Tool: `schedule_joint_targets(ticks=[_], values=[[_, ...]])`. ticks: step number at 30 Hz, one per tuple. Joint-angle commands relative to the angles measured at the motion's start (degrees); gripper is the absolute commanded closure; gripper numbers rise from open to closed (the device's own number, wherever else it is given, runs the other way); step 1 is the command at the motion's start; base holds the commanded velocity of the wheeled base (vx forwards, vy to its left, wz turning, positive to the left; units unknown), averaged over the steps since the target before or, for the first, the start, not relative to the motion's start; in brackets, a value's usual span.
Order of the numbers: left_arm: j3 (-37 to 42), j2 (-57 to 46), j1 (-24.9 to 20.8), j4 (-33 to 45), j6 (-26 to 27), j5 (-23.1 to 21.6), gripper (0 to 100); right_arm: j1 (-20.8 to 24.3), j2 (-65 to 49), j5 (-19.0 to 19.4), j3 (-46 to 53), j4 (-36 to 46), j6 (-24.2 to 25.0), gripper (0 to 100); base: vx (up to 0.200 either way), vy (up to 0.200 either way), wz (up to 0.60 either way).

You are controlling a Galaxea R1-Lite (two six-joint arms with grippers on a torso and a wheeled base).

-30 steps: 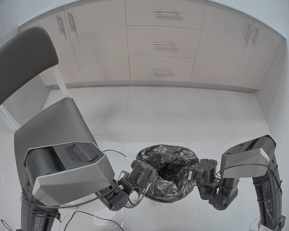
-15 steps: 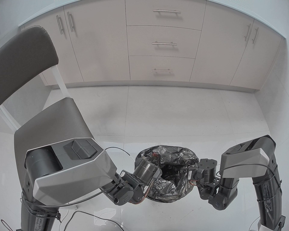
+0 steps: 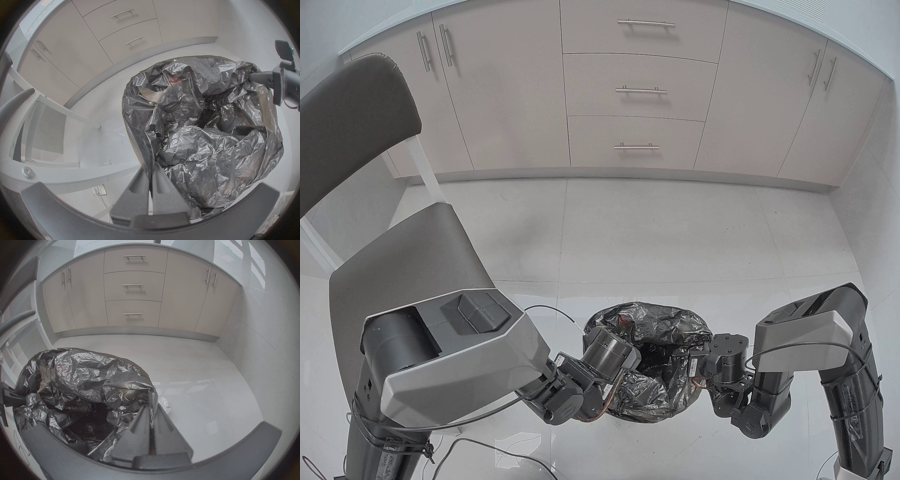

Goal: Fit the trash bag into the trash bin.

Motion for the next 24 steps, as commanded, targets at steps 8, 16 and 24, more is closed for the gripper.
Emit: schedule_joint_targets(ticks=[8,16,24], values=[[-0.2,0.7,0.6,-0.1,-0.1,0.0,100,-0.1,1.1,0.0,-0.4,-1.0,-0.1,100,0.000,0.000,0.00],[-0.9,0.1,0.6,-0.1,0.0,0.0,100,-0.5,1.0,-0.2,-0.5,-1.0,-0.2,0,0.000,0.000,0.00],[-0.8,0.1,0.6,-0.5,-0.1,0.2,100,-0.6,-3.5,-0.2,0.3,-1.0,0.1,0,0.000,0.000,0.00]])
